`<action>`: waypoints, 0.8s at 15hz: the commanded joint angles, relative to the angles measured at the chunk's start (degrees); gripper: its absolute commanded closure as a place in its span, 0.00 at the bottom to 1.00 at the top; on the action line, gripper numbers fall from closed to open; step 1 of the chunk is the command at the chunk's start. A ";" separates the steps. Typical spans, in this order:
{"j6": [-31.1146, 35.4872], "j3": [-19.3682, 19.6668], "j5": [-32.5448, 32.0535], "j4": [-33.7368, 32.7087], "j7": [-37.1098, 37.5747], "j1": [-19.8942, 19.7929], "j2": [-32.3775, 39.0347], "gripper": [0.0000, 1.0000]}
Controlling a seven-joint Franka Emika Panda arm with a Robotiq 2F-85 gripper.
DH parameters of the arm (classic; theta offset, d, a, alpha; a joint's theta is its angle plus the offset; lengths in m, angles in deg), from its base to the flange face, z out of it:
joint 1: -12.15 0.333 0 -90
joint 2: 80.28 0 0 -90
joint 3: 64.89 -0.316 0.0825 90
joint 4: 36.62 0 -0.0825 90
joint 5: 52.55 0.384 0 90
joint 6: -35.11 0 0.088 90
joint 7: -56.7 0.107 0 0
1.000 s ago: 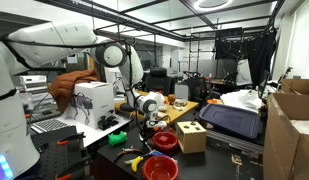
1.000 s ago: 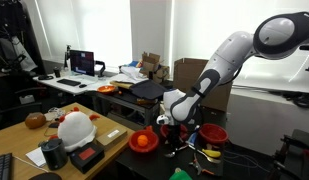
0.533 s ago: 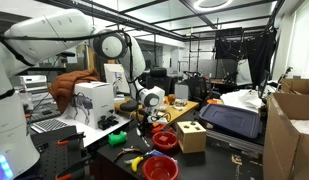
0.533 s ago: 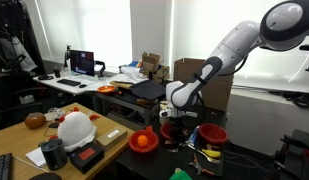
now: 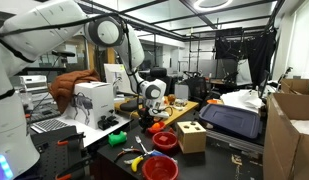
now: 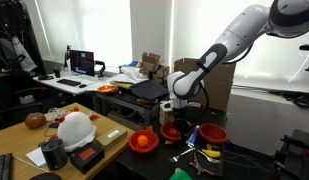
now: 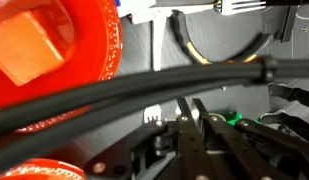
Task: Put the fork inside the bowl
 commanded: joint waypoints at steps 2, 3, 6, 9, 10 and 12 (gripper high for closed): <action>1.54 1.58 1.50 6.04 0.46 0.73 -6.01 0.64; 1.89 1.64 1.78 5.97 0.75 0.83 -5.76 0.63; 3.91 2.46 1.93 5.51 3.19 1.94 -4.29 0.42; 5.53 2.30 2.43 5.20 4.83 2.46 -2.69 0.20; 6.02 2.26 2.59 5.00 5.59 2.79 -2.00 0.12; 8.56 2.85 1.64 4.50 6.55 3.96 -0.29 0.01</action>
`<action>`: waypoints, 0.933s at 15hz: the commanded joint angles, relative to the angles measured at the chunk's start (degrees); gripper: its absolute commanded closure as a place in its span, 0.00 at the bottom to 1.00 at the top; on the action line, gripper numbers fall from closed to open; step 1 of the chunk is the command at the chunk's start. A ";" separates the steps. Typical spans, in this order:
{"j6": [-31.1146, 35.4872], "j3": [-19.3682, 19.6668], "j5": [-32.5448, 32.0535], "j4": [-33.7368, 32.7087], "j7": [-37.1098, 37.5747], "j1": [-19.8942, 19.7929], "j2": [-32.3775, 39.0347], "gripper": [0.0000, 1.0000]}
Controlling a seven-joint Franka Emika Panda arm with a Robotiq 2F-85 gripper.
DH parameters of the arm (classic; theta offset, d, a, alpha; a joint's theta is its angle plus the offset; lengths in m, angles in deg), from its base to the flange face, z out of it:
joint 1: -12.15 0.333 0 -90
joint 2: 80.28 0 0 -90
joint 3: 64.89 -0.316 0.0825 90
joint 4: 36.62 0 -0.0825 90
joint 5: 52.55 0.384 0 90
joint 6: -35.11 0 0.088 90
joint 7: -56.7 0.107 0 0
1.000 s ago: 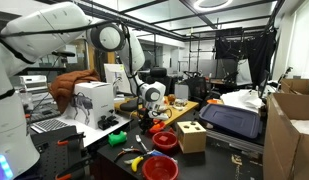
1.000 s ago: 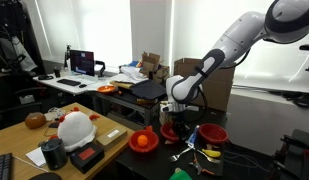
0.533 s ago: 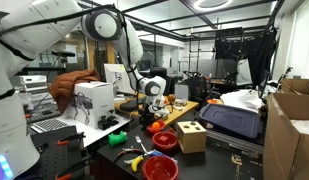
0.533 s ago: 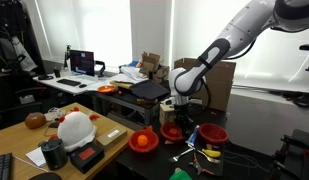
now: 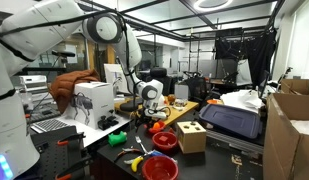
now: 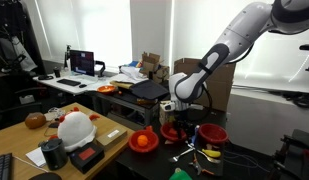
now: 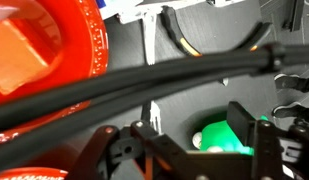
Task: Put the fork inside the bowl
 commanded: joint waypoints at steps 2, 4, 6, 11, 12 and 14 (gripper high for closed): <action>5.40 1.74 -0.40 -0.14 2.83 2.86 3.04 0.00; 7.10 2.38 -0.95 -0.39 3.65 3.70 4.66 0.00; 8.43 3.00 -1.37 -0.69 4.16 4.23 6.19 0.00; 10.83 3.93 -2.25 -1.69 4.80 5.23 8.41 0.00; 11.71 4.13 -2.66 -1.87 4.87 5.47 8.69 0.00; 13.65 4.44 -3.71 -2.10 5.22 5.90 9.15 0.00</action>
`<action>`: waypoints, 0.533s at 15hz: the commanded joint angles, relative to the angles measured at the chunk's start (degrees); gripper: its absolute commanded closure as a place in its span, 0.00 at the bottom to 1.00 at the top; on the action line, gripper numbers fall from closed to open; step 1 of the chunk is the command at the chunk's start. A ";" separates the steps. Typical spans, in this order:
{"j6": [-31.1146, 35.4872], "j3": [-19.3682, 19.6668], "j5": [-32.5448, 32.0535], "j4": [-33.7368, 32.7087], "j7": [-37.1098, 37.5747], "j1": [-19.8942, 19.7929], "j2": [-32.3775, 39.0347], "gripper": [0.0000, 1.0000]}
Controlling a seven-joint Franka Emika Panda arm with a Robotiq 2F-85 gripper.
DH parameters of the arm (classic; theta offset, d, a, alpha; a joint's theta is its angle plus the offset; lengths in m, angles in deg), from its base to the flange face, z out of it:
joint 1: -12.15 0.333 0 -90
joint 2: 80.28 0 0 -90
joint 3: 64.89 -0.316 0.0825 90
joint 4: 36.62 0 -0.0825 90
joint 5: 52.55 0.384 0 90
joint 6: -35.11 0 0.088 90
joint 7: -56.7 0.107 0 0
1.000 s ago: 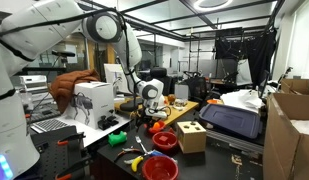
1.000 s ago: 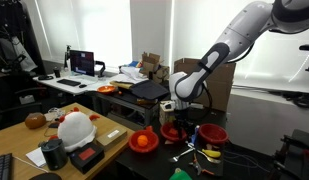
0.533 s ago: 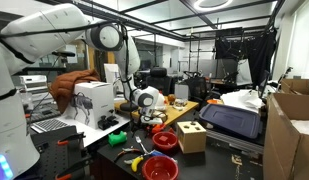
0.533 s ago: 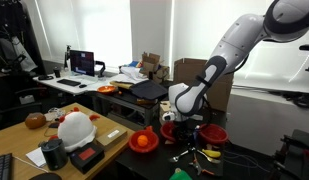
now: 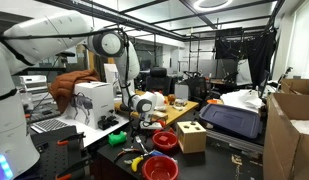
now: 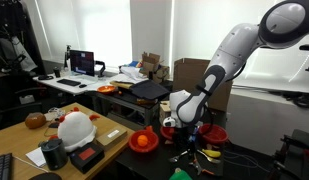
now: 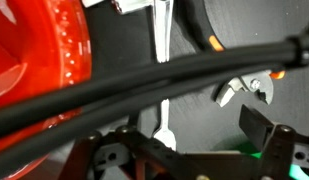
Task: Put the fork inside the bowl
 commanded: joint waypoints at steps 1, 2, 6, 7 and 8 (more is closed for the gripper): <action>3.60 1.45 -2.57 -0.93 3.08 1.84 0.76 0.00; 4.24 1.59 -3.16 -0.87 3.24 2.05 0.80 0.00; 3.71 2.04 -5.01 -0.81 3.55 2.45 1.09 0.00; 3.72 2.07 -5.27 -0.73 3.47 2.47 1.16 0.00; 3.73 2.04 -5.55 -0.66 3.40 2.37 1.21 0.00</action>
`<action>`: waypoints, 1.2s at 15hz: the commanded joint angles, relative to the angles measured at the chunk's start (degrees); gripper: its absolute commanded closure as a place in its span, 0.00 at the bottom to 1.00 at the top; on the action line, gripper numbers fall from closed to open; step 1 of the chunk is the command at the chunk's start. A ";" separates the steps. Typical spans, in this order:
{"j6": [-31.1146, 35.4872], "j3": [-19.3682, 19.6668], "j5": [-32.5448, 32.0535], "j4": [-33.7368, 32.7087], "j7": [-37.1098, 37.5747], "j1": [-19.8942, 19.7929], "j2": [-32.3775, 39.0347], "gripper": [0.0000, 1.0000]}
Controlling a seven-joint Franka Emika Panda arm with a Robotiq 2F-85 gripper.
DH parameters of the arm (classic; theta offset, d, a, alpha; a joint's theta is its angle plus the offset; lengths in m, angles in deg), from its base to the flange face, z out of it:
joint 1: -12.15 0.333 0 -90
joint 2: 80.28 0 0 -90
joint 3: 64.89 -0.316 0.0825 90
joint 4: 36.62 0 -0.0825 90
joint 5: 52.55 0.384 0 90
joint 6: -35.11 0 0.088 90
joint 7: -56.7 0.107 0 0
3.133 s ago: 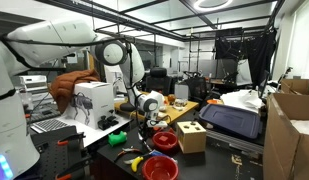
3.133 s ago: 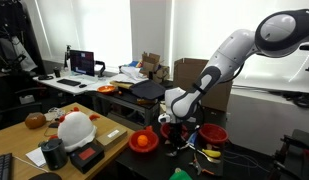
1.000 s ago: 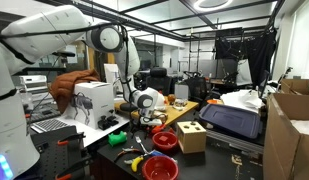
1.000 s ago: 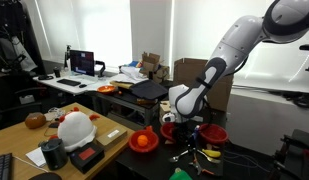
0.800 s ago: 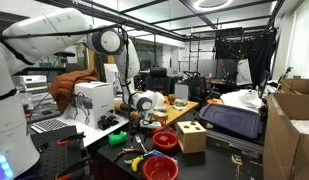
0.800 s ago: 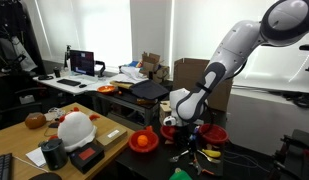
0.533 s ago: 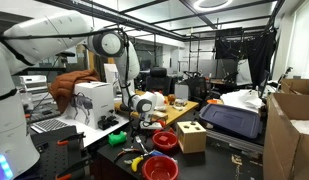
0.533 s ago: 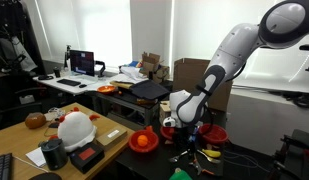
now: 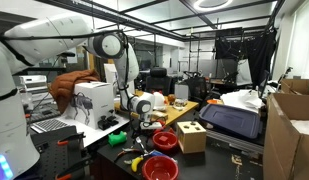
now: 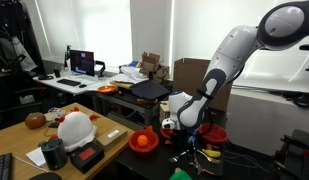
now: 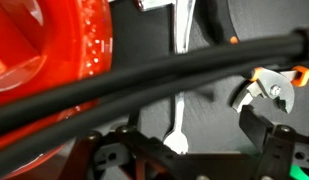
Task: Put the fork inside the bowl
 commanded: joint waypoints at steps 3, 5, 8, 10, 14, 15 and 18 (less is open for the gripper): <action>0.88 0.90 -2.39 0.19 1.37 0.54 0.12 0.32; 1.09 0.95 -2.81 0.24 1.23 0.49 0.03 0.49; 1.33 0.85 -3.05 0.05 1.05 0.25 -0.10 0.71; 1.39 0.72 -3.02 0.10 0.99 0.12 -0.22 0.86; 0.03 0.03 -2.45 -0.17 0.72 -0.27 -0.47 1.00; -0.16 -0.23 -2.39 -0.18 0.40 -0.44 -0.56 0.98; -0.80 -1.84 -2.07 -0.05 -1.12 -1.21 -1.12 0.98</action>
